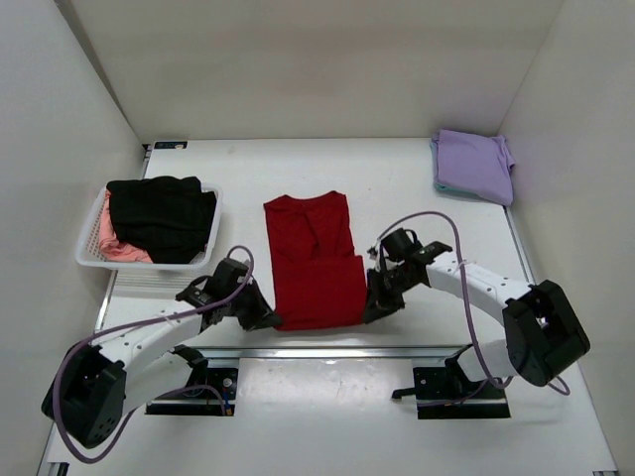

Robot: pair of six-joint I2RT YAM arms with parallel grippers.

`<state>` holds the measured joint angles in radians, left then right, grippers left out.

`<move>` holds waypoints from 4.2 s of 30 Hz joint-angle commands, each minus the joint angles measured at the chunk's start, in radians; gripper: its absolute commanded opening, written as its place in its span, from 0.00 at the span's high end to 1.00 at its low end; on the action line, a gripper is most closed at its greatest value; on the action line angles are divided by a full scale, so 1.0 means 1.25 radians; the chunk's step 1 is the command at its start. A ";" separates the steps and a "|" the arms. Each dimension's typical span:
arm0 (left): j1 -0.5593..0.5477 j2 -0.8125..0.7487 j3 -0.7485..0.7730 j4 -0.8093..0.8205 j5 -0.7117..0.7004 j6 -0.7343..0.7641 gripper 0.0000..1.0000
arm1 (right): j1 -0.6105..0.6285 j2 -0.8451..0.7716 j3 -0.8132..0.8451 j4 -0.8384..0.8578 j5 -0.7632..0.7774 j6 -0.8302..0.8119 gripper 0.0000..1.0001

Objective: Fold and stack the t-shirts
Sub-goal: Grab one side of the 2/3 rectangular tshirt with both arms, then fold the long partially folded tshirt into a neat square, then put the neatly folded tshirt into the corner of the board with the right arm

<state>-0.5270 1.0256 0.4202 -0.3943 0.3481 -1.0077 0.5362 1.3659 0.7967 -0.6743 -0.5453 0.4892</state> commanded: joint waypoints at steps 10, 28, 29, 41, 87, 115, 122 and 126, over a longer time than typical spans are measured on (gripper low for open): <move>0.041 -0.034 0.098 -0.144 0.049 -0.009 1.00 | -0.065 -0.002 0.102 -0.245 -0.051 -0.097 1.00; 0.342 0.700 0.812 0.072 0.054 0.053 0.01 | -0.247 0.977 1.614 -0.538 -0.017 -0.152 0.58; 0.339 0.710 0.827 0.052 0.050 0.061 0.02 | -0.249 0.968 1.593 -0.527 -0.008 -0.167 0.56; 0.283 0.587 0.828 0.068 0.072 0.028 0.01 | -0.212 1.074 1.617 -0.533 0.118 -0.213 0.42; 0.238 0.475 0.756 0.093 0.141 -0.025 0.01 | -0.301 0.584 1.015 -0.260 0.571 -0.348 1.00; 0.163 0.506 0.631 0.121 0.158 0.004 0.01 | -0.604 0.860 1.375 0.104 0.661 -0.508 1.00; 0.155 0.495 0.604 0.123 0.160 0.004 0.02 | -0.602 0.892 1.370 0.193 0.721 -0.540 0.92; 0.157 0.494 0.590 0.120 0.163 0.005 0.02 | -0.602 0.898 1.368 0.246 0.786 -0.552 1.00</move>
<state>-0.3256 1.6680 1.1687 -0.2543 0.5358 -1.0172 -0.2119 2.5145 2.4805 -0.5304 0.3305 -0.1799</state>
